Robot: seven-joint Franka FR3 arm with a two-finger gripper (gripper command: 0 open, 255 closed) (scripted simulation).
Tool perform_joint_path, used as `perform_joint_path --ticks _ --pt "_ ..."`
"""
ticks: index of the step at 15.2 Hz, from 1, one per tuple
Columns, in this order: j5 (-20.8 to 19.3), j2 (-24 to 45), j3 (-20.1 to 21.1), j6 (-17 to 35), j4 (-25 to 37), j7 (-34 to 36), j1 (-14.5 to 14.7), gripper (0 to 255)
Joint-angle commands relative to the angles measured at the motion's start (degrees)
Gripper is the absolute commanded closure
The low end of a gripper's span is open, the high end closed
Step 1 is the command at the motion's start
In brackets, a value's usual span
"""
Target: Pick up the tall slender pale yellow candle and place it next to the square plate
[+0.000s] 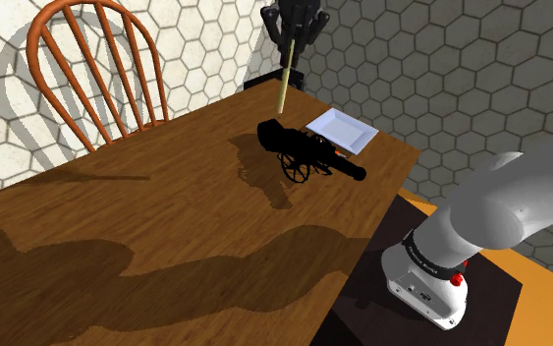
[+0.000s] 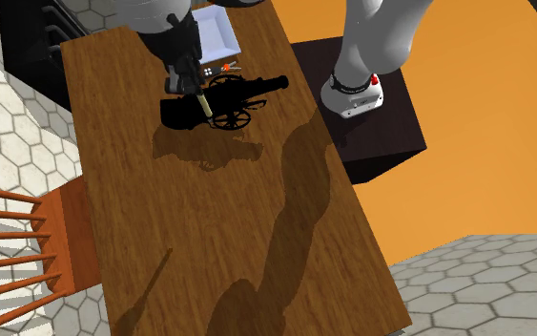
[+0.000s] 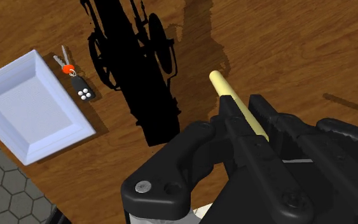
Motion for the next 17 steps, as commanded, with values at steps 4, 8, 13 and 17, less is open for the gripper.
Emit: perform_joint_path --ticks 4,8,13,17 --pt "-0.83 -4.58 -5.37 -0.69 -4.37 -7.69 -2.26 255" --pt "-2.28 -6.73 -9.49 -1.09 -6.47 -13.36 -4.09 255" --pt "-4.58 -8.01 -14.64 -1.44 -7.68 -20.37 -6.51 255" --pt "-6.06 -8.16 -17.73 -0.80 -8.56 -24.58 -8.00 255"
